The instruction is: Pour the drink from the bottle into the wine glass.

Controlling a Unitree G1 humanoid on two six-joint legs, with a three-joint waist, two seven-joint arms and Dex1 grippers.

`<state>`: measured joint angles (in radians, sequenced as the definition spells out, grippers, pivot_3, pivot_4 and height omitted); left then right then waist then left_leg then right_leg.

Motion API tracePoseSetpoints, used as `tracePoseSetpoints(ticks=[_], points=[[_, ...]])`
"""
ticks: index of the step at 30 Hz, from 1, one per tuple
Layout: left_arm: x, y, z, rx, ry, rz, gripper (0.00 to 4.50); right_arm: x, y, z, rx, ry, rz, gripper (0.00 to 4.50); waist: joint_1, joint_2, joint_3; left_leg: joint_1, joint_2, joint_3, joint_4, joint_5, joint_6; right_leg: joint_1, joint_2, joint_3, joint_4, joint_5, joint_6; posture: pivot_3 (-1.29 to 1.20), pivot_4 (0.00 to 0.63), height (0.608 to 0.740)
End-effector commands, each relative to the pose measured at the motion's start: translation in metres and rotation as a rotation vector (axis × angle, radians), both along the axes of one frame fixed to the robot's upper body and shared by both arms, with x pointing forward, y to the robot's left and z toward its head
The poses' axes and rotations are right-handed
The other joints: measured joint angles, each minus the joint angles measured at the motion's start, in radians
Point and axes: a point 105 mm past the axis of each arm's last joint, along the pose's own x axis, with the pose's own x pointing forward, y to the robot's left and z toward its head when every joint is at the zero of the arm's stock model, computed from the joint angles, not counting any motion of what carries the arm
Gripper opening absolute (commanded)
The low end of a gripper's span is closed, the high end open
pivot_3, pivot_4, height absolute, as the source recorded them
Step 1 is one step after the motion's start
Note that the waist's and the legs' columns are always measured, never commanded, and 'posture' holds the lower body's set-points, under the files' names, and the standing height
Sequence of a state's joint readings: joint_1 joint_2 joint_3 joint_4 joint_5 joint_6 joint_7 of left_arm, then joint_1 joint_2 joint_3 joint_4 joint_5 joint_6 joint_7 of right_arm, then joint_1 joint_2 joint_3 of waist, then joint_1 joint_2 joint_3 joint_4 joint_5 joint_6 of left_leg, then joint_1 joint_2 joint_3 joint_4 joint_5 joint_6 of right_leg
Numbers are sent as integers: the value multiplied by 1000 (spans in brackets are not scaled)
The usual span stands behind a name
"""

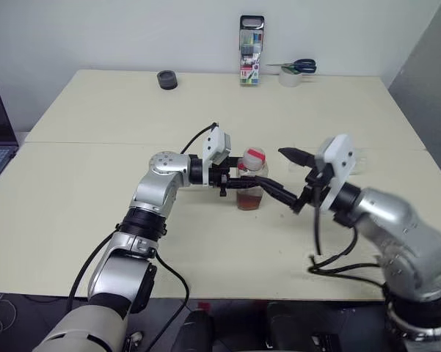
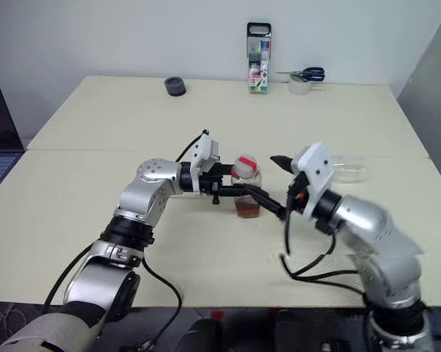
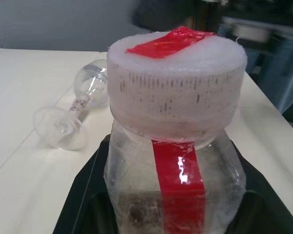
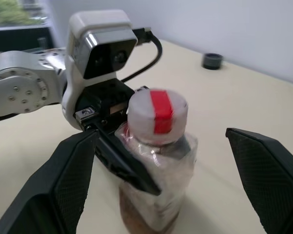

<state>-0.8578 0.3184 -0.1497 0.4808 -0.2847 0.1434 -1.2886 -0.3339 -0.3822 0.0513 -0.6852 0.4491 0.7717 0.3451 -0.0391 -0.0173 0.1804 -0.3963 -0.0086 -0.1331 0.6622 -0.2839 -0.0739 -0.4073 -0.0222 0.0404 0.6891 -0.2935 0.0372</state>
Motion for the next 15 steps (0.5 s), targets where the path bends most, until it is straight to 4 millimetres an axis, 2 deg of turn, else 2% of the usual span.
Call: tracePoseSetpoints(ticks=[1,6,15], points=[[1,-5,18,-21,-78,-18,1873,0,7,16,58,-98,-114,4500,-1,0,0,1,0,0,0,0,0,0,0,0,1,0,0,0,150,740],[1,-7,17,-12,-85,-29,1873,9,13,21,118,-125,-206,4500,-4,0,0,3,1,0,0,0,0,0,2,0,5,0,0,0,150,740],[2,-8,16,-10,-90,-32,1873,18,21,18,119,-118,-230,4500,-11,0,0,3,1,0,0,0,0,0,2,0,5,0,0,0,150,740]])
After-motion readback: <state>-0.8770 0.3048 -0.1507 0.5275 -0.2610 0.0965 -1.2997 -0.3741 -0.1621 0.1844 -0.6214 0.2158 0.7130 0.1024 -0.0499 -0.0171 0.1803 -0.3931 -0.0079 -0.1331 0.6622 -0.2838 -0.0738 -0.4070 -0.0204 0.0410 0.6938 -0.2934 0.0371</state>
